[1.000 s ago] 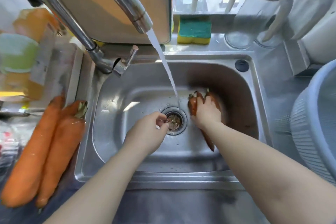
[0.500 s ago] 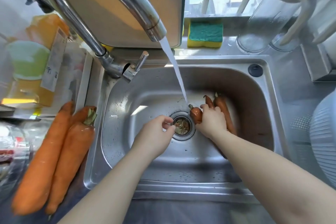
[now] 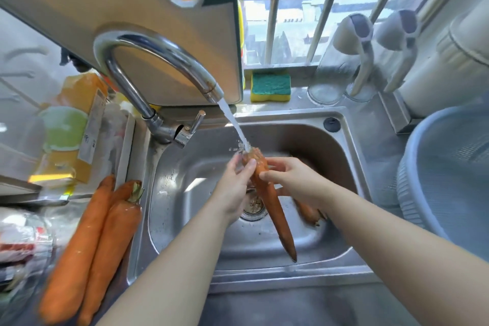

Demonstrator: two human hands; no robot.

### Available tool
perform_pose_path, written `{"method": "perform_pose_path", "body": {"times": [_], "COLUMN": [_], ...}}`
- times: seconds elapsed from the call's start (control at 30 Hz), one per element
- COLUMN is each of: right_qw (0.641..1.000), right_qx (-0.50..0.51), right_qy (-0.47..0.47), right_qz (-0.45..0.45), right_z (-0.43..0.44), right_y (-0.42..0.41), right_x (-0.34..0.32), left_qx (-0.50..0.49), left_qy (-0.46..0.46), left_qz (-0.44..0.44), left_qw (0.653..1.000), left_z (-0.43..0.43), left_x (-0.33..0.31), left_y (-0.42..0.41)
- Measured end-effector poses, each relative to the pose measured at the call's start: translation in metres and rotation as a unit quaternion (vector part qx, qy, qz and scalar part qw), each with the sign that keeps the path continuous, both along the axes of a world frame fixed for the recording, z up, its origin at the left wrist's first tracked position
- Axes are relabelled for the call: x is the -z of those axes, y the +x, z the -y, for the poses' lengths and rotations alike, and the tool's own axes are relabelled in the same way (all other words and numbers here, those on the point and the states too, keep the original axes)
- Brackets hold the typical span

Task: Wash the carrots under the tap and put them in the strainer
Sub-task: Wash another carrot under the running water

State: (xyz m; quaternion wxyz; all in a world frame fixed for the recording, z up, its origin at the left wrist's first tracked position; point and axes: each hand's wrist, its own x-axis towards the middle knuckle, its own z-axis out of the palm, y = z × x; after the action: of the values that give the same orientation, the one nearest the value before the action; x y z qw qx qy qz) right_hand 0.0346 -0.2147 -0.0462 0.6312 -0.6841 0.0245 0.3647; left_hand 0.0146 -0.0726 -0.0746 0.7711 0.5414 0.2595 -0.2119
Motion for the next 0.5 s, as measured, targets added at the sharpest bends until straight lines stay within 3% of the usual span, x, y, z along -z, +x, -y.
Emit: {"method": "perform_pose_path", "body": {"times": [0.13,0.33,0.43,0.5], "right_qw": [0.999,0.987,0.970,0.964], "right_qx": [0.024,-0.079,-0.129,-0.135], "right_qy": [-0.040,-0.136,-0.201,-0.222], "right_qz": [0.023,-0.015,0.053,0.061], "right_z": [-0.005,-0.008,-0.015,-0.018], "right_y": [-0.009,-0.028,-0.023,-0.020], "right_x": [-0.011,0.001,0.008,0.010], "left_qx": [-0.086,-0.219,-0.215,-0.184], "left_qy": [-0.092,-0.083,-0.085,-0.099], "left_qz": [-0.021,-0.085,-0.116,-0.089], "left_qw": [0.992,0.968,0.966,0.974], "left_z": [0.015,0.018,0.006,0.000], "left_x": [-0.003,0.002,0.007,0.010], "left_y": [0.014,0.027,0.028,0.028]}}
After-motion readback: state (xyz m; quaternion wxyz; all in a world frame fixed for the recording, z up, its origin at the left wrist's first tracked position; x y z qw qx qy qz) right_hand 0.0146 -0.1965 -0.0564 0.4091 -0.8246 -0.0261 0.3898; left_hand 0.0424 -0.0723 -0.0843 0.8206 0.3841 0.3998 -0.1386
